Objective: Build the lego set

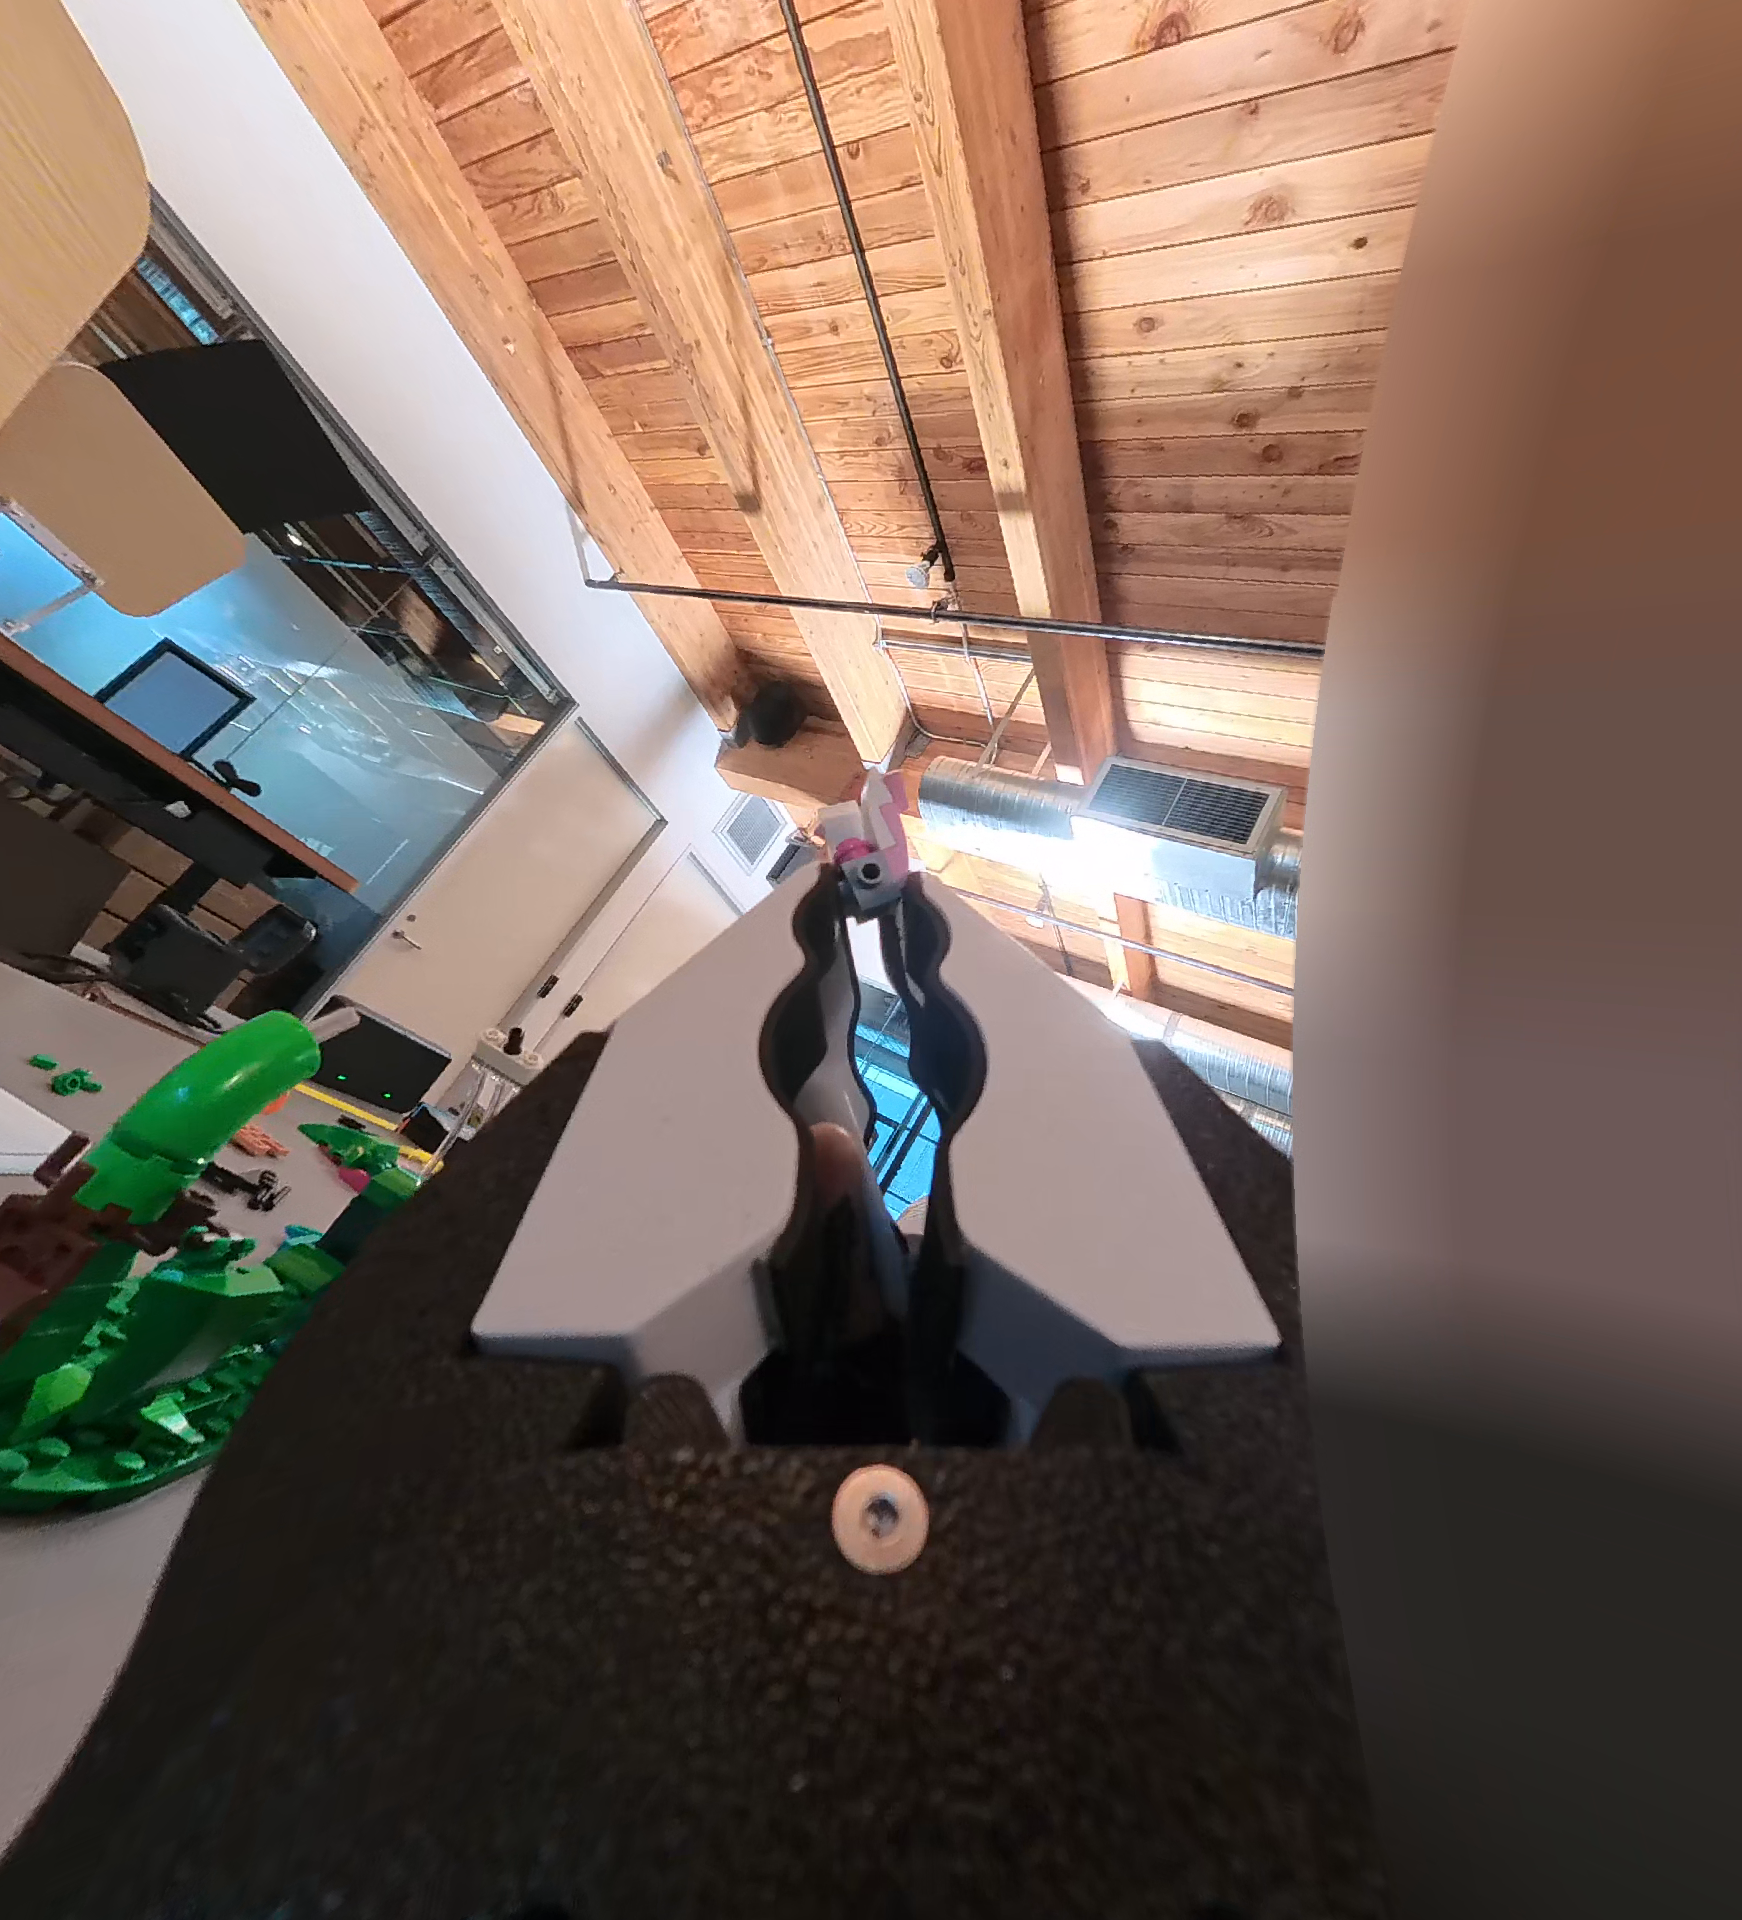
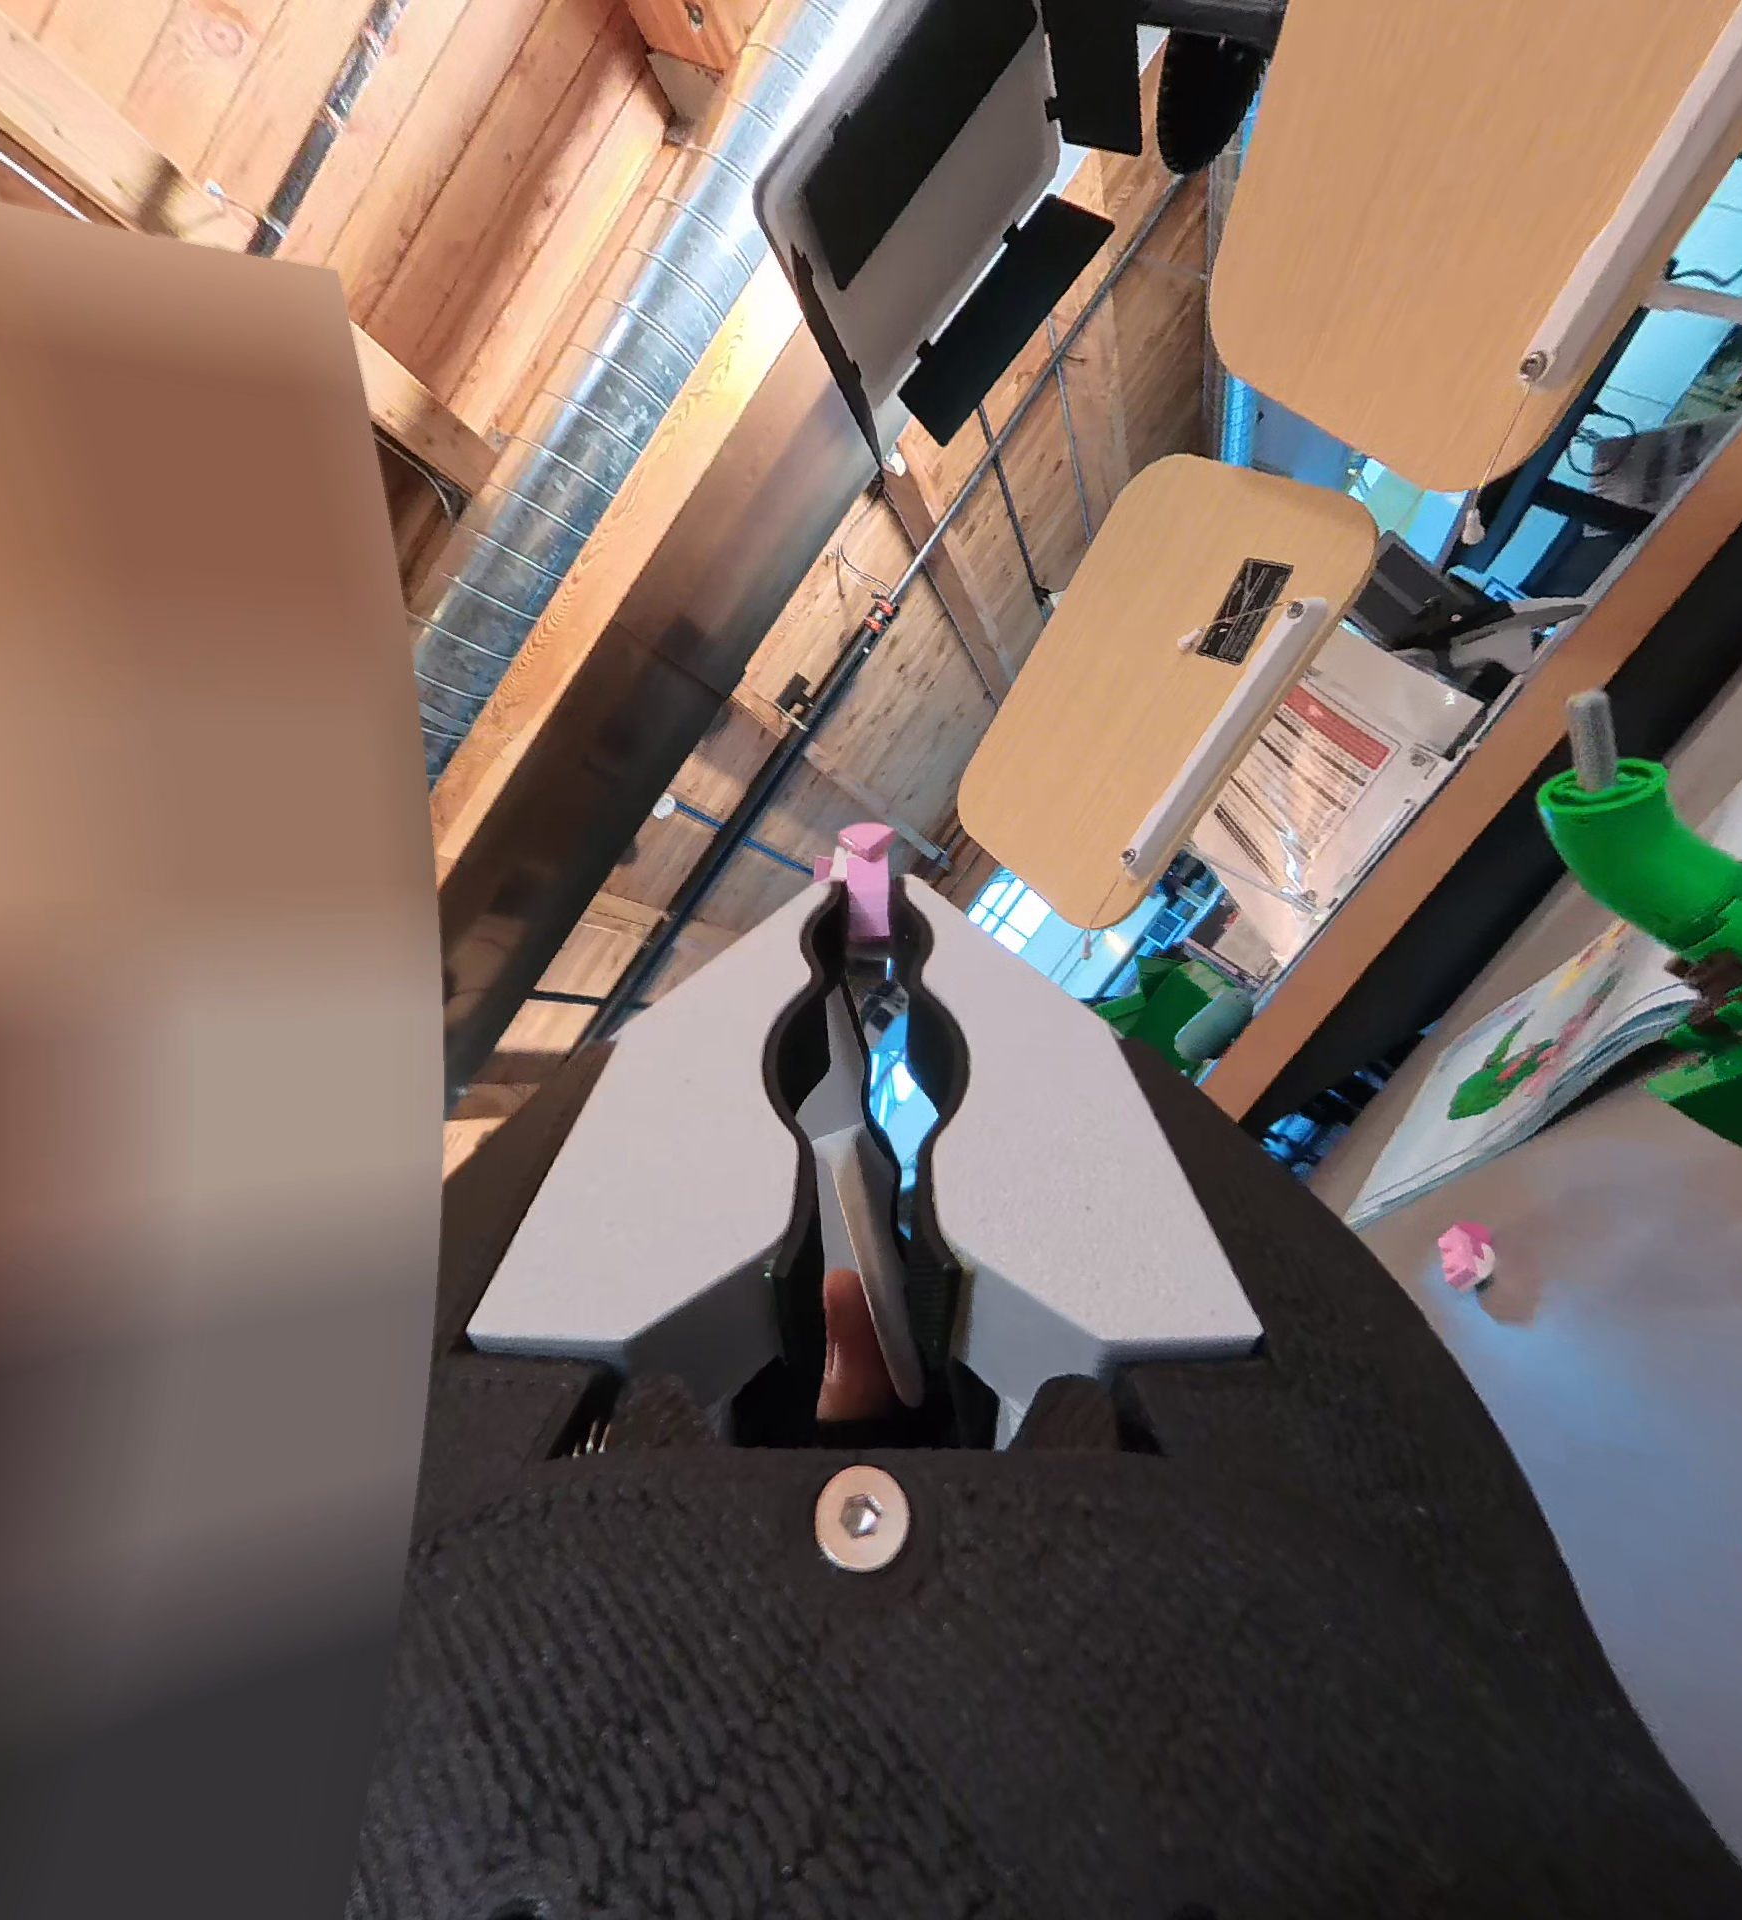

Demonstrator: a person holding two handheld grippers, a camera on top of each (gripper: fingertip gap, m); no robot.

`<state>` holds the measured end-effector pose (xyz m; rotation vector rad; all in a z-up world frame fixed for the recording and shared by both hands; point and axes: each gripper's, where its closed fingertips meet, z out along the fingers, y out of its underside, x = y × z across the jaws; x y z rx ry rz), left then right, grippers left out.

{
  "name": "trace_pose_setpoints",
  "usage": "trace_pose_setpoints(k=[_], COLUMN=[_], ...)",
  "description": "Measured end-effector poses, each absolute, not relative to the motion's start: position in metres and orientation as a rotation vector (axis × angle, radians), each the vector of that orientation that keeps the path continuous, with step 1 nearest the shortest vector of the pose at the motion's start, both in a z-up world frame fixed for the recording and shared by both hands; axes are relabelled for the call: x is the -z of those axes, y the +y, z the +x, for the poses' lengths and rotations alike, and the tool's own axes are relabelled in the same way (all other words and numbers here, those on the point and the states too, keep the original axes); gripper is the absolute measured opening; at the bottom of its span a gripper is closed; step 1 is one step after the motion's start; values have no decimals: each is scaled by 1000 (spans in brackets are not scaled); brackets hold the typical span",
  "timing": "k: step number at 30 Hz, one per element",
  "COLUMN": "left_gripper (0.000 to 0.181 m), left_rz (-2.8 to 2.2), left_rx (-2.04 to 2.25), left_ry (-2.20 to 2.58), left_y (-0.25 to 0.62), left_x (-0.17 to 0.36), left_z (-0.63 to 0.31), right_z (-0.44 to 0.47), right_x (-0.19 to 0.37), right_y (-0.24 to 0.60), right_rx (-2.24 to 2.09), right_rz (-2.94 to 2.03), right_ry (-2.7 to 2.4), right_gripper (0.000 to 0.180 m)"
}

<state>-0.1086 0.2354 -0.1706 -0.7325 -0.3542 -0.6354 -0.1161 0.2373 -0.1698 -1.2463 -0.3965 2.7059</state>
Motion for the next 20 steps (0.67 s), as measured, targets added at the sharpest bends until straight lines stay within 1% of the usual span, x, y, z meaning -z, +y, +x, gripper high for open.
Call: trace_pose_setpoints(k=[8,14,17,20], left_gripper=[10,10,10,11], left_rz=[-725,-707,-660,-644], left_rx=[647,714,791,823], left_ry=[-349,-356,-362,-329], left_y=[233,232,228,223], left_x=[170,168,162,151], left_z=[-110,-113,-114,-113], right_z=[-117,-118,-113,-107], right_x=[169,168,168,195], right_y=[236,235,242,258], right_rx=[-2741,-2680,-2551,-2118], right_rz=[-1248,-1252,-1252,-1311], right_ry=[-445,-569,-714,-1150], right_gripper=[6,6,6,6])
